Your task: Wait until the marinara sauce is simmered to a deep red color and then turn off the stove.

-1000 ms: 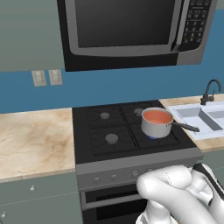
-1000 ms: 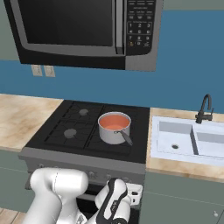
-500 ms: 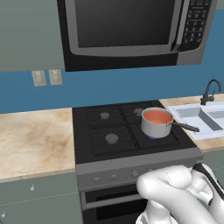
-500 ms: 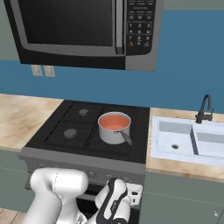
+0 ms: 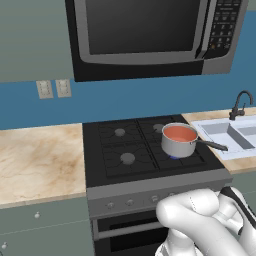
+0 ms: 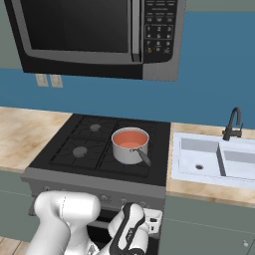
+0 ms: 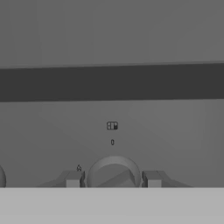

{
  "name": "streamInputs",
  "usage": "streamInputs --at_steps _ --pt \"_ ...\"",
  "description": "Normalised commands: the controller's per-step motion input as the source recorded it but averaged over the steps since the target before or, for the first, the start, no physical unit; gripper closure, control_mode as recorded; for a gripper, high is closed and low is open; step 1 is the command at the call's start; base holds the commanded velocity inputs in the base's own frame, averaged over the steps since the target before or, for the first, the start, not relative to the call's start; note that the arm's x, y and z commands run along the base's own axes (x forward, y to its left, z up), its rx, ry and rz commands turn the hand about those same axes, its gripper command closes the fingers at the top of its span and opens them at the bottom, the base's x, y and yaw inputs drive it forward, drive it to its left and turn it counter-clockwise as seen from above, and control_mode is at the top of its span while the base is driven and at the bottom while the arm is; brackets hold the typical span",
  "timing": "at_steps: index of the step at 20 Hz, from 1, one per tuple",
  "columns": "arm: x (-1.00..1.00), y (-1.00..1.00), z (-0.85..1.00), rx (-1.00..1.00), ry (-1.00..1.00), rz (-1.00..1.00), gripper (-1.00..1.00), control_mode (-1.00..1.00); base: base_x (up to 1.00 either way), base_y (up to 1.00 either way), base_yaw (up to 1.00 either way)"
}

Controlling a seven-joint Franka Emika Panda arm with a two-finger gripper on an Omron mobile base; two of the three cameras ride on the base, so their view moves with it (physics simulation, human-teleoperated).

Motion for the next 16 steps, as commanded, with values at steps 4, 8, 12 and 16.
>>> streamInputs --at_steps 4,8,12,16 --pt "0.00 0.00 0.00 0.00 0.00 0.00 1.00 -1.00 0.00 0.00 0.00" --pt "0.00 0.00 0.00 0.00 0.00 0.00 1.00 -1.00 0.00 0.00 0.00" --pt "0.00 0.00 0.00 0.00 0.00 0.00 1.00 -1.00 0.00 0.00 0.00" --pt "0.00 0.00 0.00 0.00 0.00 0.00 1.00 -1.00 0.00 0.00 0.00"
